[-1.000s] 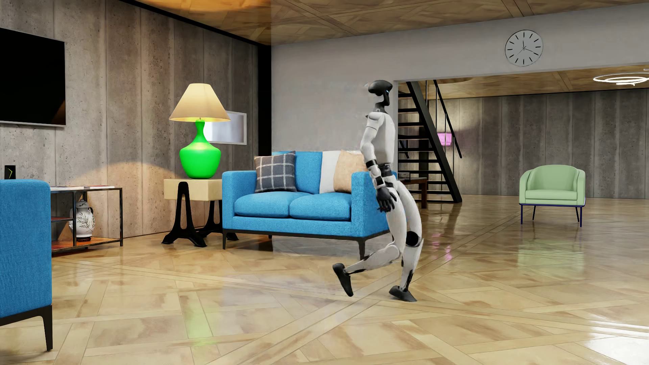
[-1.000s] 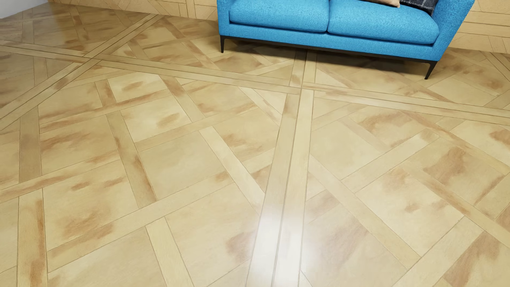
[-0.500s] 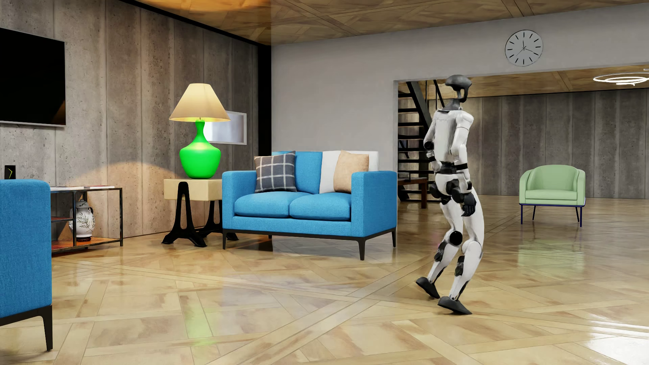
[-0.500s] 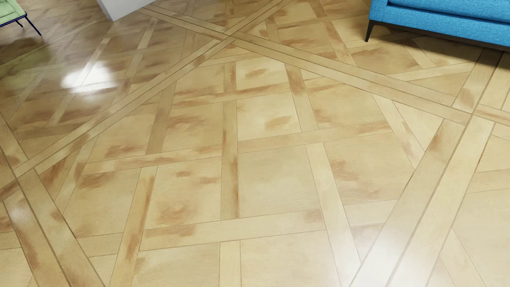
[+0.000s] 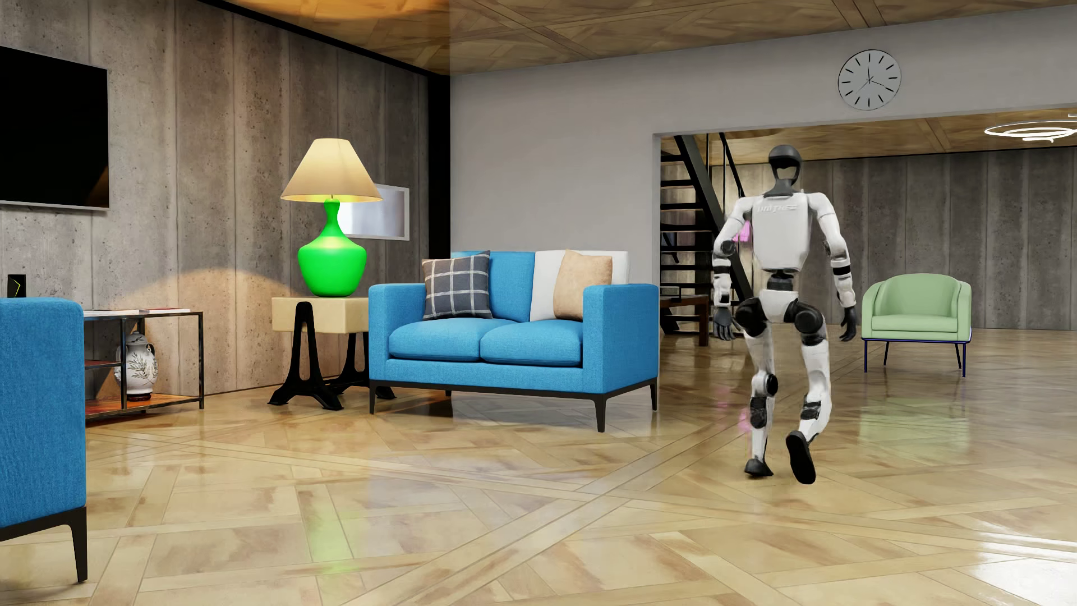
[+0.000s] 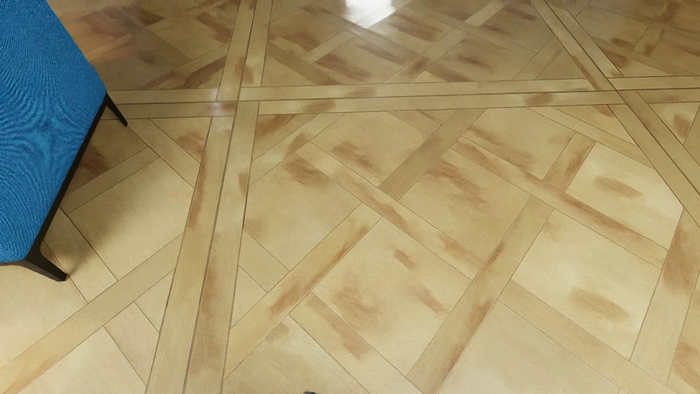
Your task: Approach the light lime armchair
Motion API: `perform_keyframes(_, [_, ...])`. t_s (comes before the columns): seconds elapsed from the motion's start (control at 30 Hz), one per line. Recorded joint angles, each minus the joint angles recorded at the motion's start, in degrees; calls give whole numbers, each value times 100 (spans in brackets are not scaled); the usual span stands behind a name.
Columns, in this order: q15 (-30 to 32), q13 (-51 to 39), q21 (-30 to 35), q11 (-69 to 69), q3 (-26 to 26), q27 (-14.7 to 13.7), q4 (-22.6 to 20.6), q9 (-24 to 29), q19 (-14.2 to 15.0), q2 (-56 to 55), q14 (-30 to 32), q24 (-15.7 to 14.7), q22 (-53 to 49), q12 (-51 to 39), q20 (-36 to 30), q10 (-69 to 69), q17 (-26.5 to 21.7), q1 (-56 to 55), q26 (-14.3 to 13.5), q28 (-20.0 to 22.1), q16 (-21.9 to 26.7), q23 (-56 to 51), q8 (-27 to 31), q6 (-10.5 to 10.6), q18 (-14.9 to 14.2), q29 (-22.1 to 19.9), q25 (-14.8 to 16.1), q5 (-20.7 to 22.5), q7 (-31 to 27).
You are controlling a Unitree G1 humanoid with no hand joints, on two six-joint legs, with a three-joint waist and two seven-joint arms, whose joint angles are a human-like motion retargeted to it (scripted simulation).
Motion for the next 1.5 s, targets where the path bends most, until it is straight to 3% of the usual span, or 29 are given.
perform_keyframes(0.1, [-870,437,478,278,-850,0,-357,54,0,-1887,-956,0,-828,-671,727,-999,4,1755,0,0,55,231,0,44,0,0,0,452,0])
perform_keyframes(0.27, [-331,1166,740,-4011,-1931,0,93,-239,0,-3040,-2302,0,-2322,-1764,2194,-1707,54,3926,0,0,296,527,0,67,0,0,0,583,0])
perform_keyframes(0.33, [-443,1319,739,-3866,-2356,0,515,-314,0,-3279,-2101,0,-2633,-1936,2543,-1574,38,4407,0,0,345,582,0,83,0,0,0,486,0])
perform_keyframes(0.37, [-8,1299,821,-3072,-2464,0,821,-322,0,-3536,-1653,0,-2643,-1896,2642,-1231,44,4478,0,0,293,729,0,213,0,0,0,561,0])
perform_keyframes(0.4, [66,1176,947,-2320,-2421,0,1159,-246,0,-3608,-847,0,-2445,-1755,2653,-555,62,4417,0,0,125,1036,0,441,0,0,0,819,0])
perform_keyframes(0.47, [-565,922,819,-1840,-2039,0,1112,-232,0,-3023,733,0,-1999,-1522,2302,2060,213,3338,0,0,99,1065,0,401,0,0,0,1065,0])
perform_keyframes(0.5, [-658,837,726,-2053,-1599,0,1126,-158,0,-2476,670,0,-1688,-1495,1939,3279,267,2715,0,0,62,808,0,453,0,0,0,1298,0])
perform_keyframes(0.57, [-610,503,424,-2676,-679,0,774,-114,0,-1458,556,0,-1262,-1075,1575,4096,378,1517,0,0,14,133,0,178,0,0,0,1409,0])
perform_keyframes(0.6, [-615,355,376,-3057,-322,0,622,-83,0,-837,710,0,-1197,-683,1664,3707,418,1030,0,0,22,-281,0,19,0,0,0,1404,0])
perform_keyframes(0.63, [-640,189,141,-3376,-75,0,521,-53,0,-286,1135,0,-238,-688,1123,2772,393,634,0,0,-182,-662,0,21,0,0,0,1381,0])
perform_keyframes(0.7, [-803,-138,-102,-3893,399,0,453,-97,0,679,1899,0,-116,-144,541,323,384,48,0,0,-55,-1488,0,-67,0,0,0,1252,0])
perform_keyframes(0.73, [-999,-351,-271,-3996,584,0,519,-131,0,1075,1090,0,24,47,404,-801,313,-68,0,0,-86,-1805,0,-3,0,0,0,1213,0])
perform_keyframes(0.77, [-1227,-533,-347,-4011,775,0,597,-186,0,1331,-648,0,74,222,194,-1424,239,-219,0,0,-75,-2036,0,50,0,0,0,1161,0])
perform_keyframes(0.8, [-1440,-655,-492,-3947,950,0,682,-230,0,1521,-1797,0,130,375,110,-1280,196,-378,0,0,-91,-2162,0,83,0,0,0,1050,0])
perform_keyframes(0.83, [-1423,-714,-607,-3813,1154,0,657,-208,0,1707,-1827,0,191,491,-18,-1315,190,-518,0,0,-104,-2172,0,77,0,0,0,931,0])
perform_keyframes(0.87, [-1155,-697,-721,-3662,1268,0,555,-177,0,1963,-792,0,284,565,-111,-1197,246,-632,0,0,-105,-1989,0,15,0,0,0,786,0])
perform_keyframes(0.9, [-439,-601,-787,-3305,1229,0,382,-289,0,1940,708,0,358,590,-183,-946,323,-842,0,0,-130,-1760,0,-66,0,0,0,693,0])
perform_keyframes(0.93, [700,-488,-702,-2388,1132,0,112,-317,0,1694,1460,0,458,524,-337,-470,464,-868,0,0,-132,-1278,0,-262,0,0,0,417,0])
perform_keyframes(0.97, [1658,-357,-539,-1409,989,0,-64,-245,0,1435,1447,0,447,419,-295,-147,568,-558,0,0,-111,-715,0,-295,0,0,0,332,0])
perform_keyframes(1.0, [1585,-283,-242,-186,852,0,-214,-187,0,759,1301,0,344,200,-207,-107,515,-209,0,0,-181,-244,0,-228,0,0,0,337,0])
perform_keyframes(1.07, [-206,-196,314,1237,136,0,-340,-55,0,-304,705,0,-197,-187,172,-394,563,884,0,0,-111,611,0,-108,0,0,0,335,0])
perform_keyframes(1.17, [-737,529,610,-67,-861,0,-95,-98,0,-1423,-352,0,-1206,-920,834,-1042,468,2443,0,0,66,1055,0,173,0,0,0,478,0])
perform_keyframes(1.2, [-574,734,670,-1073,-1146,0,52,-158,0,-1691,-726,0,-1507,-1158,1244,-1230,396,2793,0,0,105,1102,0,241,0,0,0,495,0])
perform_keyframes(1.27, [587,1033,686,-3298,-1446,0,80,-294,0,-2002,-1463,0,-1929,-1643,2027,-1579,317,3496,0,0,145,1110,0,184,0,0,0,375,0])
perform_keyframes(1.3, [2569,1097,712,-3664,-1570,0,172,-392,0,-2136,-1681,0,-2116,-1861,2325,-1572,293,3660,0,0,174,1110,0,193,0,0,0,345,0])
perform_keyframes(1.33, [3745,1106,725,-6201,-1739,0,286,-448,0,-2277,-1755,0,-2325,-2014,2585,-1471,305,3702,0,0,212,1189,0,195,0,0,0,328,0])
perform_keyframes(1.37, [3743,1157,518,-4002,-1722,0,283,-512,0,-2552,-1685,0,-2347,-2098,2615,-1425,355,3950,0,0,213,1296,0,177,0,0,0,348,0])
perform_keyframes(1.4, [2223,1141,431,-3583,-1836,0,468,-512,0,-2586,-1444,0,-2448,-2016,2729,-1159,402,4080,0,0,205,1363,0,216,0,0,0,478,0])
perform_keyframes(1.5, [102,1113,330,-2617,-1710,0,991,-582,0,-2151,456,0,-2040,-1415,2640,1369,447,3533,0,0,-82,1536,0,411,0,0,0,1129,0])
